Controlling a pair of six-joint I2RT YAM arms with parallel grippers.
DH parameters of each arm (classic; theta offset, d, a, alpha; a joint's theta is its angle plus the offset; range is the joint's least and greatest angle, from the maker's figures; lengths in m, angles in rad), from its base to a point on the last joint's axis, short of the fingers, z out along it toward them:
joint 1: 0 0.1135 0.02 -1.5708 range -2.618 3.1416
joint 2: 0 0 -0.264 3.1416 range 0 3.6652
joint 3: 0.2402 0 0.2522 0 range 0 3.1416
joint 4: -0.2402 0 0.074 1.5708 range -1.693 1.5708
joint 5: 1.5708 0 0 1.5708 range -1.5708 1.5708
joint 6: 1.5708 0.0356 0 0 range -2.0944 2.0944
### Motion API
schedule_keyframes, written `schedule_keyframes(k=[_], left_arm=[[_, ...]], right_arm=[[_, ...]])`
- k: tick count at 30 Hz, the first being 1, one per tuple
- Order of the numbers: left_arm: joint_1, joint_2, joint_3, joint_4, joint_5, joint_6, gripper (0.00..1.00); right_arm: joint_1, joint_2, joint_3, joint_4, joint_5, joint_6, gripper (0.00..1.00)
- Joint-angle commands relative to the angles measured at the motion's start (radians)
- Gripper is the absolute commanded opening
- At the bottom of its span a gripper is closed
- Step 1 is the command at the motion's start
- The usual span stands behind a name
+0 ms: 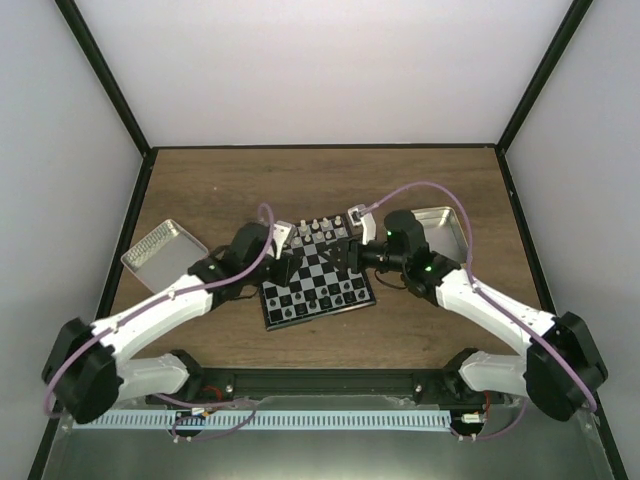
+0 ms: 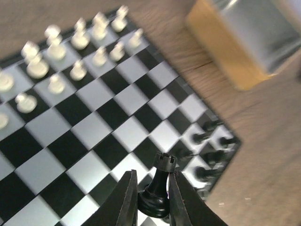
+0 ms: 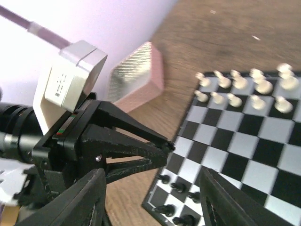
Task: Set up the chess pieces on the board
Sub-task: Pick up the chess piece from the chessboard, then place the chess piece on the chessboard.
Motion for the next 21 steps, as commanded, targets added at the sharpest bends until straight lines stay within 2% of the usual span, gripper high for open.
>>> schedule_keyframes(k=[1, 9, 21], left_arm=[[-0.001, -0.142, -0.050, 0.179, 0.160, 0.042, 0.09], [-0.001, -0.278, -0.067, 0.247, 0.201, 0.055, 0.09], [-0.001, -0.296, -0.062, 0.249, 0.260, 0.072, 0.09]], right_arm=[[-0.010, -0.050, 0.024, 0.094, -0.190, -0.023, 0.58], [-0.011, -0.020, 0.115, 0.106, -0.269, 0.030, 0.58], [-0.010, 0.020, 0.188, 0.079, -0.316, 0.009, 0.44]])
